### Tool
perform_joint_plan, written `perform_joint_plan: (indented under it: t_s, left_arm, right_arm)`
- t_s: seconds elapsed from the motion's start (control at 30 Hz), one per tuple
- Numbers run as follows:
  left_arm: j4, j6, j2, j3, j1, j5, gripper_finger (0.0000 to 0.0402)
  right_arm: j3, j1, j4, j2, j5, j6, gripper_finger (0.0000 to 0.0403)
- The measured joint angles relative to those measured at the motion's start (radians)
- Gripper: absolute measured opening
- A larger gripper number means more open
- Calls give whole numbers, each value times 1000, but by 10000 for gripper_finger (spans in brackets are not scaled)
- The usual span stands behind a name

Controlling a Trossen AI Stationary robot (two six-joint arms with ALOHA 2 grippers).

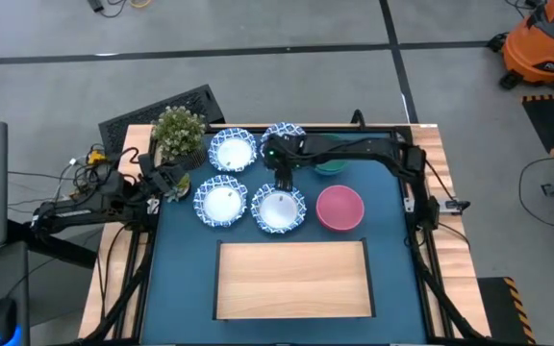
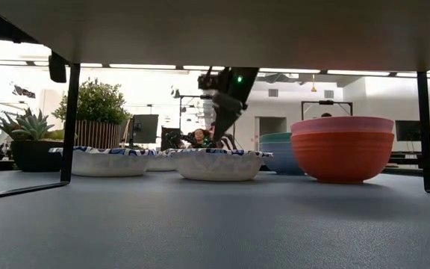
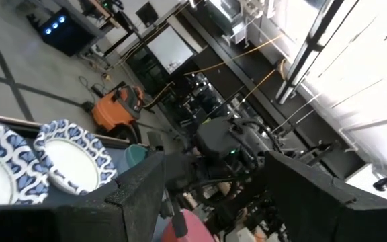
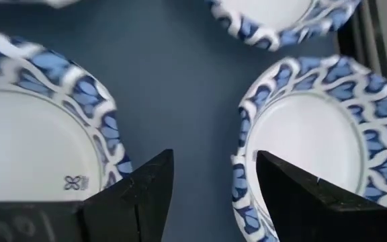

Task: Place and stack bowls onto a shelf
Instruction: Put the blue patterned bowl on the shelf

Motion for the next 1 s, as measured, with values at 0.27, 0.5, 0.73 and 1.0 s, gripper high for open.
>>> perform_joint_plan:
  t_s: [0.27,0.5,0.73,1.0]
  left_arm:
    - [-1,0,0,0,0,0,243]
    - [-4,0,0,0,0,-1,243]
    - [-29,0,0,0,0,-4,243]
    - [-30,0,0,0,0,-25,243]
  right_arm:
    - [0,-34,-31,70,10,26,233]
    - [0,-36,-35,82,85,54,142]
    - [0,-41,-43,71,90,56,22]
    - [102,-39,-128,72,87,47,22]
